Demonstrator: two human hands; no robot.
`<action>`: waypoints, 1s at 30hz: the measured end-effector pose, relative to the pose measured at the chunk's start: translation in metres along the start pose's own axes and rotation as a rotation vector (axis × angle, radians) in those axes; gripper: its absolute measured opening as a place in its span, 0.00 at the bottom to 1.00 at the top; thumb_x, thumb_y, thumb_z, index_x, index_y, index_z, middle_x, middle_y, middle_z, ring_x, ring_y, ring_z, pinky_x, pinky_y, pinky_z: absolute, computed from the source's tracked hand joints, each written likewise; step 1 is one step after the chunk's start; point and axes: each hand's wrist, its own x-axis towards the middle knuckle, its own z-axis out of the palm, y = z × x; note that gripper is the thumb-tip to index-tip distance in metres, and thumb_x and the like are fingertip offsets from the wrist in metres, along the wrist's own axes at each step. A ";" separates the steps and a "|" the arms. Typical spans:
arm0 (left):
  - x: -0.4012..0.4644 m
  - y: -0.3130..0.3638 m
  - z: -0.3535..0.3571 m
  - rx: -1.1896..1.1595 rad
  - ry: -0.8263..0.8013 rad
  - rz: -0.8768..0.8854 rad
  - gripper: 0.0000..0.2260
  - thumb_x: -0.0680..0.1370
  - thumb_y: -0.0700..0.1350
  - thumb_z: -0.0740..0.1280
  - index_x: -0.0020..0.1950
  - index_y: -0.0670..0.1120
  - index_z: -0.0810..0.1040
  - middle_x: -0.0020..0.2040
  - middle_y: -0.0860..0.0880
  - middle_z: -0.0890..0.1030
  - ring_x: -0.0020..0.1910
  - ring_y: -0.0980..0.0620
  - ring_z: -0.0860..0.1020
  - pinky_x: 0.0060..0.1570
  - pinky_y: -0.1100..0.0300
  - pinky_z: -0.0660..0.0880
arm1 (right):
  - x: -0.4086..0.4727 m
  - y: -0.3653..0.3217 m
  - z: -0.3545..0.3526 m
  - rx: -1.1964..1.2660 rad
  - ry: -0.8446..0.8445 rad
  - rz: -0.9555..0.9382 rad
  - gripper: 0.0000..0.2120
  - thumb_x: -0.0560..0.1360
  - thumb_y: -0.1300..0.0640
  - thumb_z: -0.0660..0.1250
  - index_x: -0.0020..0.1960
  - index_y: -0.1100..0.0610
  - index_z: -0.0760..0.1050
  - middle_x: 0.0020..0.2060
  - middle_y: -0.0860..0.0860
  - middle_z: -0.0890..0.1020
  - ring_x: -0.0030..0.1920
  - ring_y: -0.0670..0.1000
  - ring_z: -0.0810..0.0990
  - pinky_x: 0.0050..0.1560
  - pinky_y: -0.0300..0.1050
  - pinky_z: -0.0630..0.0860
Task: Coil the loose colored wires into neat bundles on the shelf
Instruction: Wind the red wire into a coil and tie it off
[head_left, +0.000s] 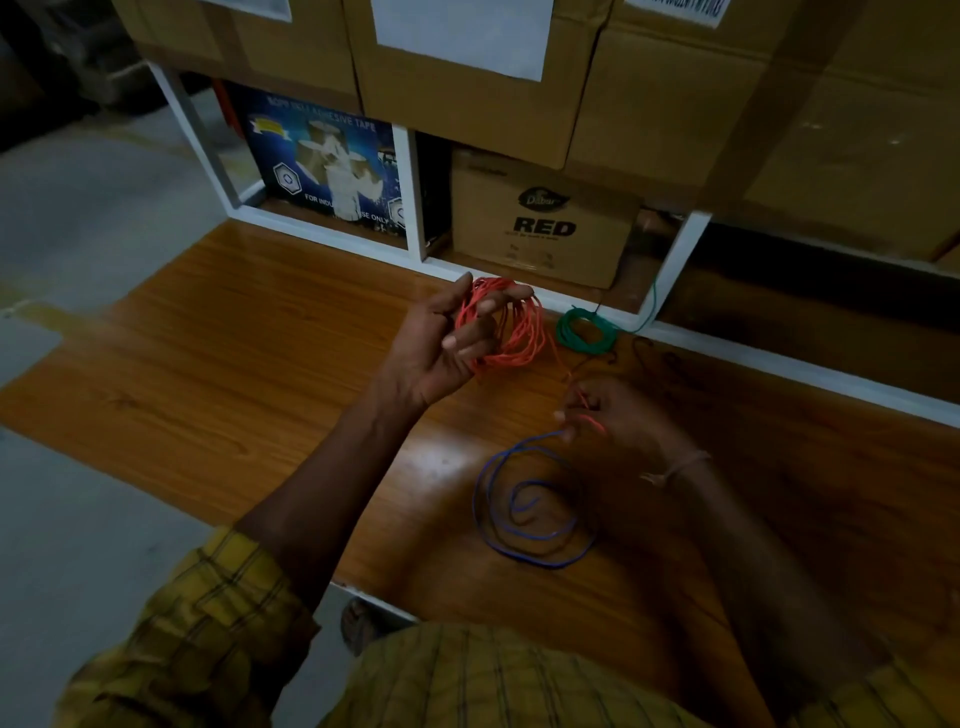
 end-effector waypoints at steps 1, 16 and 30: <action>0.002 -0.001 0.001 -0.013 0.041 0.028 0.26 0.89 0.52 0.49 0.71 0.30 0.70 0.41 0.50 0.79 0.22 0.57 0.66 0.25 0.67 0.62 | 0.002 0.003 0.004 0.007 0.023 0.012 0.06 0.77 0.63 0.73 0.44 0.63 0.78 0.37 0.63 0.86 0.33 0.45 0.81 0.36 0.34 0.73; 0.024 -0.040 0.000 1.224 0.353 0.337 0.17 0.89 0.54 0.52 0.72 0.48 0.71 0.53 0.44 0.84 0.51 0.51 0.84 0.52 0.56 0.80 | -0.011 -0.065 0.037 -0.400 -0.131 0.071 0.05 0.73 0.57 0.71 0.43 0.58 0.84 0.37 0.53 0.85 0.36 0.48 0.80 0.40 0.46 0.75; 0.018 -0.027 -0.003 1.934 0.034 0.092 0.10 0.88 0.57 0.53 0.61 0.51 0.63 0.45 0.47 0.81 0.41 0.51 0.81 0.42 0.51 0.77 | -0.019 -0.046 -0.024 0.243 -0.171 0.109 0.09 0.78 0.61 0.69 0.42 0.56 0.85 0.46 0.56 0.87 0.52 0.55 0.83 0.57 0.49 0.76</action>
